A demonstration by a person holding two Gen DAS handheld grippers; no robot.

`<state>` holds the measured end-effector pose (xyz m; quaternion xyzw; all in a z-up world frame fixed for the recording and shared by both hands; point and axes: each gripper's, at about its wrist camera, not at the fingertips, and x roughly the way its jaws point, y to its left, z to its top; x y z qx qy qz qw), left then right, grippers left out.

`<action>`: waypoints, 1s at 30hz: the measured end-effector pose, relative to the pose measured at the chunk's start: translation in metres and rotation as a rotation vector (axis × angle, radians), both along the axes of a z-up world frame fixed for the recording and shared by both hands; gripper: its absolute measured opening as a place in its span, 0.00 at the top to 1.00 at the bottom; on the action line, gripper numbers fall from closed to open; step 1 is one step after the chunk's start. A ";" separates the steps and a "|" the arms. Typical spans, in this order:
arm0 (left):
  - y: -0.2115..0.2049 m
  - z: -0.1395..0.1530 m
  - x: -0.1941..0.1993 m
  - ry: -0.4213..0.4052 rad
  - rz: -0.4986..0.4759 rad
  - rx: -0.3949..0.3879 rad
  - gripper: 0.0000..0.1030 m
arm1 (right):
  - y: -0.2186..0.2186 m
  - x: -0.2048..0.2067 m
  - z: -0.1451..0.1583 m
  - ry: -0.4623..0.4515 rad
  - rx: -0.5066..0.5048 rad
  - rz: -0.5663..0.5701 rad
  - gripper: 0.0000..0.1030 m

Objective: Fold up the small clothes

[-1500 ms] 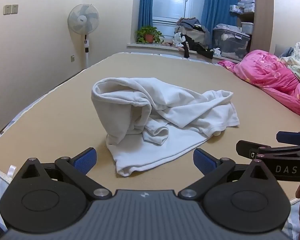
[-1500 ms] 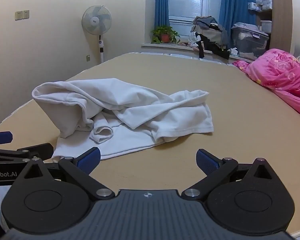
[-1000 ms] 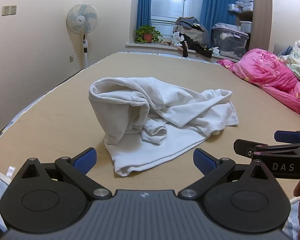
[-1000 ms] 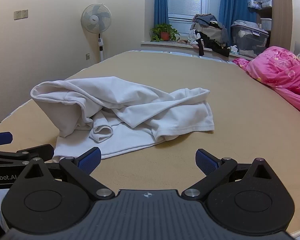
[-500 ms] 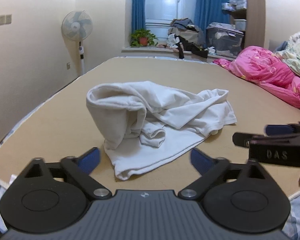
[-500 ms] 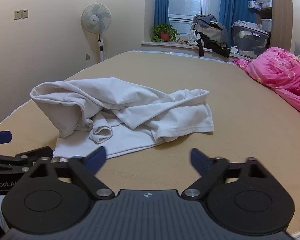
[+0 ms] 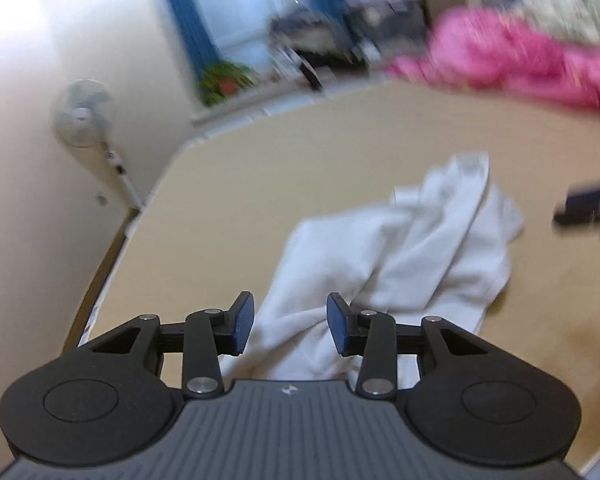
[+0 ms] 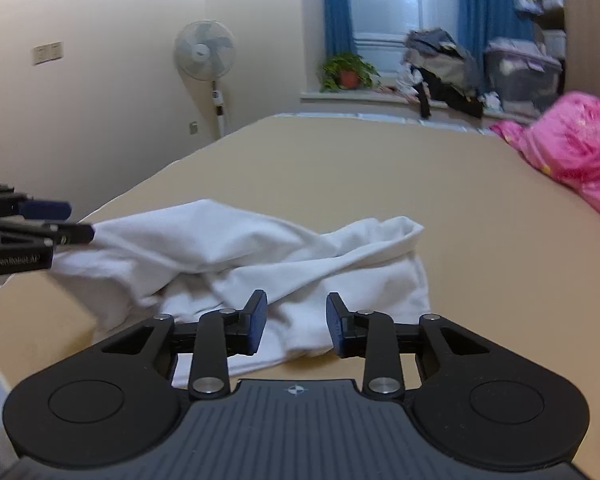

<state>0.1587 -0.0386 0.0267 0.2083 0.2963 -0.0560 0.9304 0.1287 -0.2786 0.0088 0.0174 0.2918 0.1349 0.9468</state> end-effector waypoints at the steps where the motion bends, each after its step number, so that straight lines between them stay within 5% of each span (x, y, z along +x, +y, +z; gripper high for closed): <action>1: -0.002 -0.009 0.013 0.035 -0.031 0.044 0.57 | -0.004 0.011 -0.004 0.021 0.011 -0.011 0.67; 2: -0.004 -0.019 0.026 0.073 -0.065 0.093 0.58 | -0.007 0.018 -0.007 0.026 0.012 -0.022 0.67; 4: 0.001 -0.037 0.042 0.103 -0.120 0.164 0.87 | -0.012 0.030 -0.010 0.024 0.024 -0.044 0.67; 7: 0.033 -0.042 0.080 0.122 -0.116 0.153 0.89 | -0.014 0.045 -0.018 0.050 0.029 -0.046 0.67; 9: 0.083 -0.031 0.124 0.077 0.021 0.058 0.89 | -0.013 0.052 -0.024 0.057 0.010 -0.043 0.66; 12: 0.168 -0.024 0.180 0.062 0.379 -0.179 0.85 | -0.011 0.059 -0.035 0.089 0.006 -0.044 0.65; 14: 0.175 -0.032 0.190 0.136 0.386 -0.185 0.83 | -0.010 0.064 -0.041 0.105 0.002 -0.041 0.62; 15: 0.171 -0.033 0.182 0.108 0.344 -0.135 0.74 | -0.010 0.066 -0.044 0.113 -0.007 -0.040 0.58; 16: 0.167 -0.032 0.170 0.057 0.326 -0.089 0.54 | -0.009 0.068 -0.047 0.117 -0.022 -0.041 0.57; 18: 0.166 -0.031 0.144 0.011 0.326 -0.074 0.41 | -0.009 0.076 -0.053 0.134 -0.036 -0.042 0.52; 22: 0.180 -0.047 0.087 0.238 0.356 -0.411 0.44 | -0.008 0.088 -0.062 0.174 0.008 -0.027 0.52; 26: 0.151 -0.059 0.041 0.341 0.250 -0.420 0.44 | 0.006 0.096 -0.072 0.229 -0.012 0.013 0.50; 30: 0.117 -0.108 0.025 0.467 0.241 -0.438 0.45 | 0.016 0.100 -0.083 0.255 0.009 0.030 0.48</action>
